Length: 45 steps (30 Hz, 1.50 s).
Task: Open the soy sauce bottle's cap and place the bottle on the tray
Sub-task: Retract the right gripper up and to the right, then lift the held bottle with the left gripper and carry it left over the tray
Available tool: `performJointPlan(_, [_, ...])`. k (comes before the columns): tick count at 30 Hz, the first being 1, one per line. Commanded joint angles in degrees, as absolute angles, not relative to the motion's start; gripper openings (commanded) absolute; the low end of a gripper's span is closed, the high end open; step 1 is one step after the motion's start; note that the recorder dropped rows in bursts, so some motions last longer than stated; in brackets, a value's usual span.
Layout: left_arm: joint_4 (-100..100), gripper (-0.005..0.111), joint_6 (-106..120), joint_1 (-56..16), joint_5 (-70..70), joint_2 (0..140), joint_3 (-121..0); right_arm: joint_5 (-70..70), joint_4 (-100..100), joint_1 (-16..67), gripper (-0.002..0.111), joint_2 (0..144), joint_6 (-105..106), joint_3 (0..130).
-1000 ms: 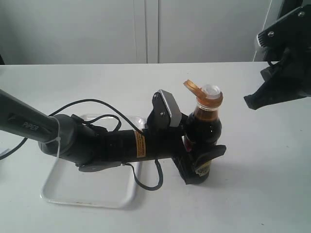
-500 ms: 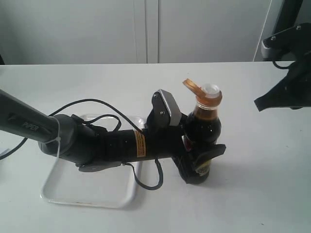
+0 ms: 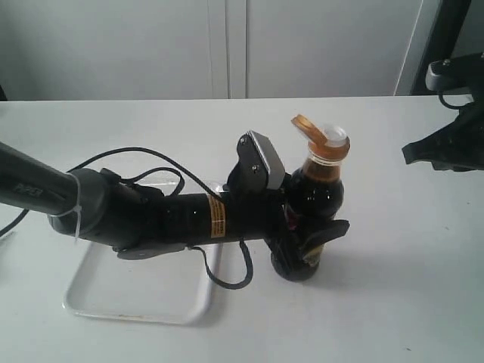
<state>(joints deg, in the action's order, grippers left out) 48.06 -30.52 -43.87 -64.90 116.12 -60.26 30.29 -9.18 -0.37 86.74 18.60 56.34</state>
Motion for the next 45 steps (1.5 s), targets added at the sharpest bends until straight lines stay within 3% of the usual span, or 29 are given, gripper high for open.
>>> performJointPlan(1, [46.76,0.000,-30.62,-44.07,-69.96,111.95,-60.57,29.11,-9.70,-0.66,0.000,87.92,19.35,56.63])
performJointPlan(14, [47.08,0.000,-30.23,-41.78,-69.96,107.76,-60.07,28.47,-10.55,-0.66,0.000,88.72,19.35,56.63])
performJointPlan(45, [45.71,0.000,-24.96,-25.27,-69.96,90.59,-35.73,27.58,-10.55,-0.66,0.000,88.72,19.46,56.63])
